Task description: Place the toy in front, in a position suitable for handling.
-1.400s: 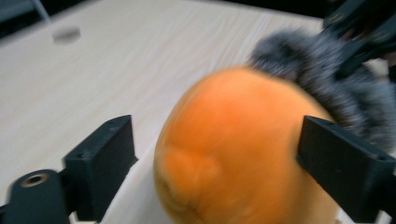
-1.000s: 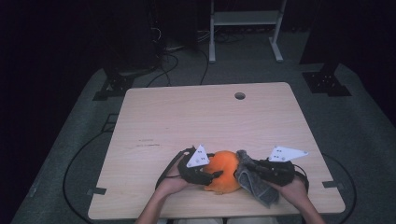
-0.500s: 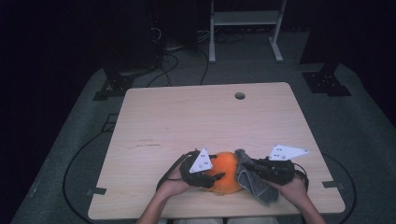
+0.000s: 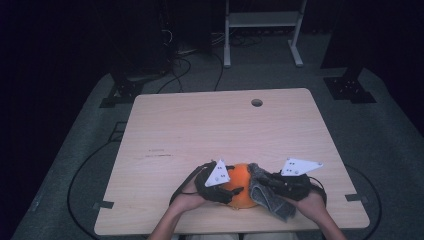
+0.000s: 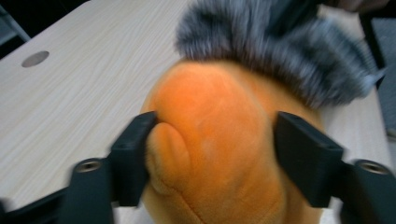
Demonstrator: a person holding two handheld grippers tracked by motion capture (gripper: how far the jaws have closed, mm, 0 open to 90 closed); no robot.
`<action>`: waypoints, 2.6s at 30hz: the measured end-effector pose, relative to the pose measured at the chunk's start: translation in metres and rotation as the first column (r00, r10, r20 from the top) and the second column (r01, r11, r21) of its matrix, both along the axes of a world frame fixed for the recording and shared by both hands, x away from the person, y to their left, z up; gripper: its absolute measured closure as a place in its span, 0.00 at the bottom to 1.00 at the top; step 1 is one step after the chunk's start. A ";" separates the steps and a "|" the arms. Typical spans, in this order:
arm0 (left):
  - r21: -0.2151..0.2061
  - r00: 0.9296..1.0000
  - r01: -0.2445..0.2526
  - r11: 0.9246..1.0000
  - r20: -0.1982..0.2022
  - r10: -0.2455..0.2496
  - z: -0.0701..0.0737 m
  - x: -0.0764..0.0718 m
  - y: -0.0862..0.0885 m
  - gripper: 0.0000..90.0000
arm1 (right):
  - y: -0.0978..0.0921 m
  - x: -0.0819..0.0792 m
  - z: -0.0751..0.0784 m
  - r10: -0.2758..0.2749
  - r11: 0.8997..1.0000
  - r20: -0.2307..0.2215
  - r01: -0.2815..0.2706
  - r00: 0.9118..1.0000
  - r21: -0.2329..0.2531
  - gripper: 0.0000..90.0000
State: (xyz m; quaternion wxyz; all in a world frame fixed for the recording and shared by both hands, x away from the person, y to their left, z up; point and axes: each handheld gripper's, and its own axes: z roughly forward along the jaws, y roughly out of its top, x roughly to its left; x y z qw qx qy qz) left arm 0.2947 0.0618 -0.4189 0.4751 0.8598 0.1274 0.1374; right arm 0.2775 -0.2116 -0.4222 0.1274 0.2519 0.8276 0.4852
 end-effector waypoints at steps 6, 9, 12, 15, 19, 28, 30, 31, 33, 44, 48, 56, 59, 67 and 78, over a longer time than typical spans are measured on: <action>-0.039 0.993 -0.020 0.999 -0.120 0.015 -0.009 0.010 0.006 0.27 | -0.011 0.003 -0.005 -0.018 1.000 -0.021 0.019 1.000 0.017 0.89; -0.027 0.997 -0.018 0.999 -0.076 0.016 -0.009 0.006 0.001 0.37 | -0.018 0.009 -0.008 -0.071 0.997 -0.040 0.070 0.997 -0.010 0.89; -0.011 0.999 -0.010 1.000 -0.044 0.009 -0.007 0.002 -0.001 0.40 | -0.027 0.013 -0.009 -0.118 0.993 -0.072 0.118 0.990 -0.014 0.89; 0.008 1.000 -0.001 1.000 -0.012 0.001 -0.005 -0.002 -0.005 0.42 | -0.024 0.006 0.004 -0.075 0.996 -0.030 0.076 0.997 0.040 0.89; 0.035 0.999 0.034 0.999 0.012 -0.034 -0.002 -0.007 -0.007 0.40 | -0.003 -0.003 0.015 -0.017 1.000 0.030 0.017 0.999 0.009 0.89; 0.021 1.000 0.018 1.000 0.012 -0.019 0.000 -0.007 -0.008 0.44 | -0.017 0.004 0.011 -0.078 0.997 0.012 0.078 0.997 -0.012 0.89; 0.034 0.999 0.027 0.999 0.038 -0.028 0.001 -0.010 -0.013 0.44 | -0.007 -0.002 0.022 -0.034 0.999 0.039 0.034 0.999 0.011 0.89; 0.043 0.998 0.027 0.999 0.048 -0.029 0.001 -0.011 -0.014 0.45 | -0.001 -0.005 0.026 -0.013 1.000 0.053 0.013 0.999 0.012 0.89; 0.082 0.996 0.023 0.996 0.080 -0.030 0.002 -0.015 -0.017 0.45 | 0.012 -0.009 0.030 0.004 1.000 0.076 -0.002 0.997 -0.019 0.89; 0.044 0.999 0.027 0.999 0.025 -0.028 -0.001 -0.009 -0.010 0.42 | -0.009 0.010 0.005 -0.088 0.996 0.008 0.088 0.996 -0.016 0.89; 0.036 1.000 0.002 0.999 0.004 -0.002 -0.003 -0.004 -0.005 0.42 | -0.019 0.013 -0.001 -0.130 0.991 -0.017 0.129 0.991 -0.043 0.89; 0.015 0.996 -0.082 0.997 -0.036 0.082 -0.011 0.006 0.002 0.42 | 0.000 -0.010 0.013 0.002 1.000 0.037 0.000 0.999 -0.028 0.89; -0.017 0.996 -0.074 0.997 -0.050 0.073 -0.008 0.007 0.006 0.34 | 0.007 -0.007 0.007 -0.005 0.998 0.046 0.008 0.999 -0.063 0.89; -0.053 0.999 -0.019 0.998 -0.037 0.017 -0.007 0.007 0.014 0.33 | -0.001 0.006 -0.002 -0.060 0.997 0.043 0.061 0.997 -0.039 0.89; -0.057 1.000 -0.010 0.998 0.001 0.011 -0.008 0.003 0.009 0.54 | -0.013 0.017 -0.010 -0.149 0.988 0.036 0.150 0.988 -0.041 0.89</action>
